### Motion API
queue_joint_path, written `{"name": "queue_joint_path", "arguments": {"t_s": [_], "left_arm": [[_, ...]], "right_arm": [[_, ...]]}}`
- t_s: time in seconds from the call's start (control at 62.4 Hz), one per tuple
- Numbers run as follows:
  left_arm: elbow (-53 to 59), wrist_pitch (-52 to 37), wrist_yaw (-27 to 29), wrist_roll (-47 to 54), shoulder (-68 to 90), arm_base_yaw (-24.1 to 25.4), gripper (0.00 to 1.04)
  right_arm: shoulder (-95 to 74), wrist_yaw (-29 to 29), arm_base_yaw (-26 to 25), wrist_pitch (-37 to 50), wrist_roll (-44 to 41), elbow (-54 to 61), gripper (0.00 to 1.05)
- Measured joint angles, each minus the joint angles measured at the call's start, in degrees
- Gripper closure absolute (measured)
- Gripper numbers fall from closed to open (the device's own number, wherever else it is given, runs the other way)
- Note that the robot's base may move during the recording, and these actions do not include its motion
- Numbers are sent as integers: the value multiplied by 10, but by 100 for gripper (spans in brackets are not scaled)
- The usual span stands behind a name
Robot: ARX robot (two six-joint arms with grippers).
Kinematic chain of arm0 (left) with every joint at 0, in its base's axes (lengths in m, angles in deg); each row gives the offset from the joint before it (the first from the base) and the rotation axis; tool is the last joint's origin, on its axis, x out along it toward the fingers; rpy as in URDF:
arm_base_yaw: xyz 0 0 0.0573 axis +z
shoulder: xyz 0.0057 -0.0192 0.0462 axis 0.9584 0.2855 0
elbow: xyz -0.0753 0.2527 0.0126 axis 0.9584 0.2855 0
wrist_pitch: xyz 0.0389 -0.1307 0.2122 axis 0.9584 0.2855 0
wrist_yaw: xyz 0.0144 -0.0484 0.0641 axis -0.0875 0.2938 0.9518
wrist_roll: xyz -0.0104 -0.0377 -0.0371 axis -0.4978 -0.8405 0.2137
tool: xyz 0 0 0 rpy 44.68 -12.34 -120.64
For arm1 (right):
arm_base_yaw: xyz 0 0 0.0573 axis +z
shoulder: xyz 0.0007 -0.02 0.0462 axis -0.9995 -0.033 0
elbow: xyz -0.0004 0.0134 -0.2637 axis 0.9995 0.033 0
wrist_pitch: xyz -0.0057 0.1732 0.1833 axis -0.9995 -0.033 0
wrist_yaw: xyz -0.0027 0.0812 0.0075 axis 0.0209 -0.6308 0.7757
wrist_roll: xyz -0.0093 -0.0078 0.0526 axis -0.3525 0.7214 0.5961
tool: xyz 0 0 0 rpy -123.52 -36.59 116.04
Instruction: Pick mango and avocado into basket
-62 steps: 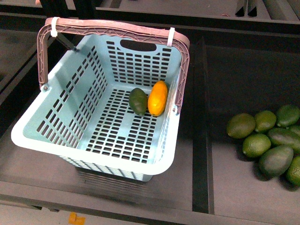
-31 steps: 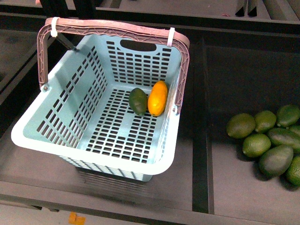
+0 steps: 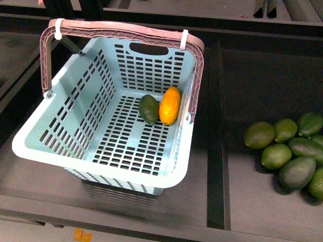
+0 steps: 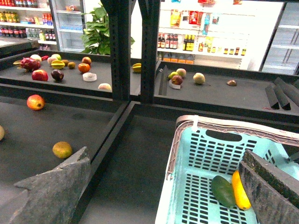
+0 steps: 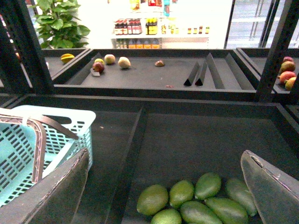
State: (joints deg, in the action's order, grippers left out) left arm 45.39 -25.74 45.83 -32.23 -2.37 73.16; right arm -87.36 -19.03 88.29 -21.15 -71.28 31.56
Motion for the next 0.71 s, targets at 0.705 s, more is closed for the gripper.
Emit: {"name": "queue_joint_path", "arguments": {"t_s": [0.705], "left_arm": [[0, 0, 0, 0, 0, 0, 8]], "right_arm": [[0, 0, 0, 0, 0, 0, 9]]}}
